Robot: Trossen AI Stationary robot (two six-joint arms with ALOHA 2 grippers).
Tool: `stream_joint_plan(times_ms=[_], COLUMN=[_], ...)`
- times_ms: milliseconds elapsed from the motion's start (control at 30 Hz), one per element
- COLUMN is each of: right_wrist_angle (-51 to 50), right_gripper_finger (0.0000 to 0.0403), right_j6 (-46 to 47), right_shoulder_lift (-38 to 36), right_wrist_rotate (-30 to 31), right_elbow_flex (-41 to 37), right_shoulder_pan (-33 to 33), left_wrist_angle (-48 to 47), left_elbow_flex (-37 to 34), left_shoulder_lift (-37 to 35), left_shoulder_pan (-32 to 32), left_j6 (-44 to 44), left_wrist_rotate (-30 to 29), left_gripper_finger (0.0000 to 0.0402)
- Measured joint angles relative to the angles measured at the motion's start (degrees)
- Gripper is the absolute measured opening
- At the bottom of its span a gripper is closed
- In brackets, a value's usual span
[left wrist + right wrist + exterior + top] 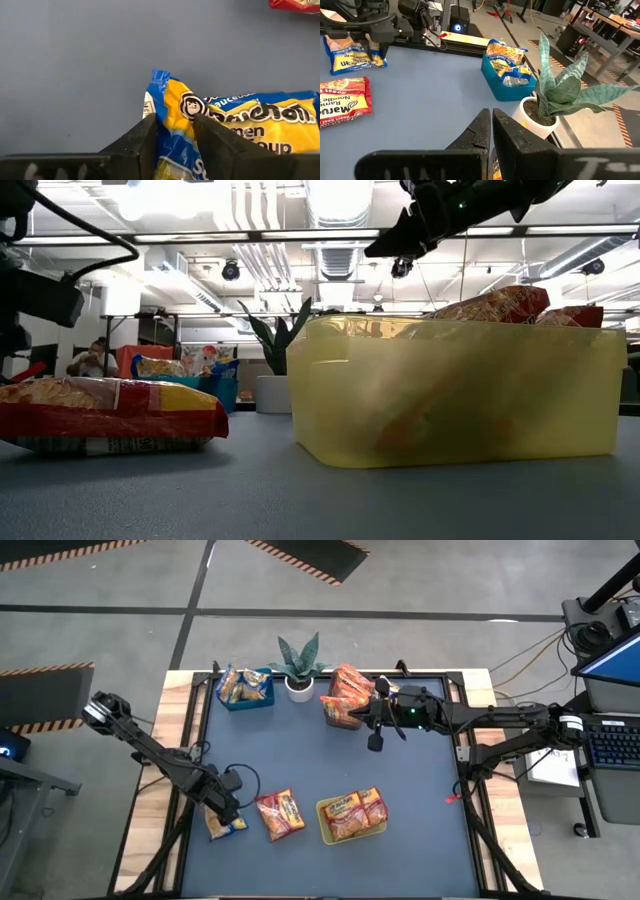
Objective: Sort Maruchan noodles
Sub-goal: Put the blue bag into the blue bin
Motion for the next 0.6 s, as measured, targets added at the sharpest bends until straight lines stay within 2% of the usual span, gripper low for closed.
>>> stream_joint_plan(times_ms=[200,400,533,600], right_wrist_angle=[-0.1,-1.1,-1.3,-1.3], right_gripper_finger=[0.0009,0.0009,0.0009,0.0009], right_j6=[0.0,0.0,0.0,0.0], right_shoulder_lift=[0.0,0.0,0.1,0.1], right_wrist_rotate=[0.0,0.0,0.0,0.0], right_elbow_flex=[0.0,0.0,0.0,0.0], right_shoulder_pan=[0.0,0.0,0.0,0.0], left_wrist_angle=[0.1,0.2,0.2,-0.2], left_elbow_flex=[0.5,1.5,2.6,4.2], left_shoulder_lift=[0.2,0.4,0.3,0.1], left_shoulder_pan=[0.0,0.0,0.0,-0.1], left_j6=[0.0,-0.1,-1.4,-1.5], left_wrist_rotate=[0.2,0.6,-0.1,-3.7], left_gripper_finger=[0.0083,0.001,0.0005,0.0001])
